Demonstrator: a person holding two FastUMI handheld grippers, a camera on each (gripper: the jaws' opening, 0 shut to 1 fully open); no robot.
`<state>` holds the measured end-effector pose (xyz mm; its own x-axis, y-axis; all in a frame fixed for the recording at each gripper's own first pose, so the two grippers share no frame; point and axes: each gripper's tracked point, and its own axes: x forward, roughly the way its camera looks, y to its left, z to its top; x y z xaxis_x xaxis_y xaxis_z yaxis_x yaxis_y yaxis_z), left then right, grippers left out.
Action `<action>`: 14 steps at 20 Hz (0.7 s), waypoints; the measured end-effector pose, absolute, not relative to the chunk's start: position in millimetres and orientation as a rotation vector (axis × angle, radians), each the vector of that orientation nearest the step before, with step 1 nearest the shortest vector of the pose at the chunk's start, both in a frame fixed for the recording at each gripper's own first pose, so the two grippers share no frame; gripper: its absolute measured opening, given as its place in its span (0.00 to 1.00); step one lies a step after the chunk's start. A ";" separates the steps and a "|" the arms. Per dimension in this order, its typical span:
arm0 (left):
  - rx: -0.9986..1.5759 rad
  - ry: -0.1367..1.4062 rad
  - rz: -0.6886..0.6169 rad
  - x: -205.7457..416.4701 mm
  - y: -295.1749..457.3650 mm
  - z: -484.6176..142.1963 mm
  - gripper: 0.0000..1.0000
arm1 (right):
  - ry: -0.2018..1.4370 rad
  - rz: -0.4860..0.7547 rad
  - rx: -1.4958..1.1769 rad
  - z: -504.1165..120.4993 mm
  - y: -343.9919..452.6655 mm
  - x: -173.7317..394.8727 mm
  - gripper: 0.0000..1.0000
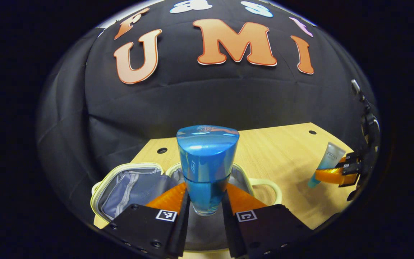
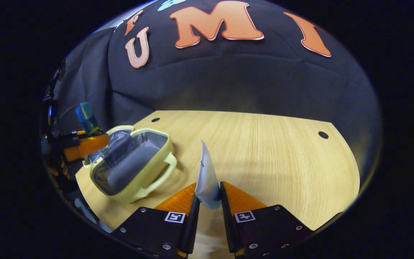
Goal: First open the suitcase, pack the skin care products into it, and then close the suitcase.
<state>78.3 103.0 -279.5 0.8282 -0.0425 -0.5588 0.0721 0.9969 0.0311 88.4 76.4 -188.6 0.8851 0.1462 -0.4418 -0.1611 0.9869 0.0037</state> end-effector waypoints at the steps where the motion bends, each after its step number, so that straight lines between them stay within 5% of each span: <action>1: 0.053 0.599 -0.067 78.8 109.0 -279.7 0.45 | 0.443 0.168 -0.034 -178.8 84.7 86.2 0.35; 14: 0.047 0.740 -0.215 63.9 169.5 -313.5 0.45 | 0.411 0.207 0.026 -144.9 207.9 66.4 0.35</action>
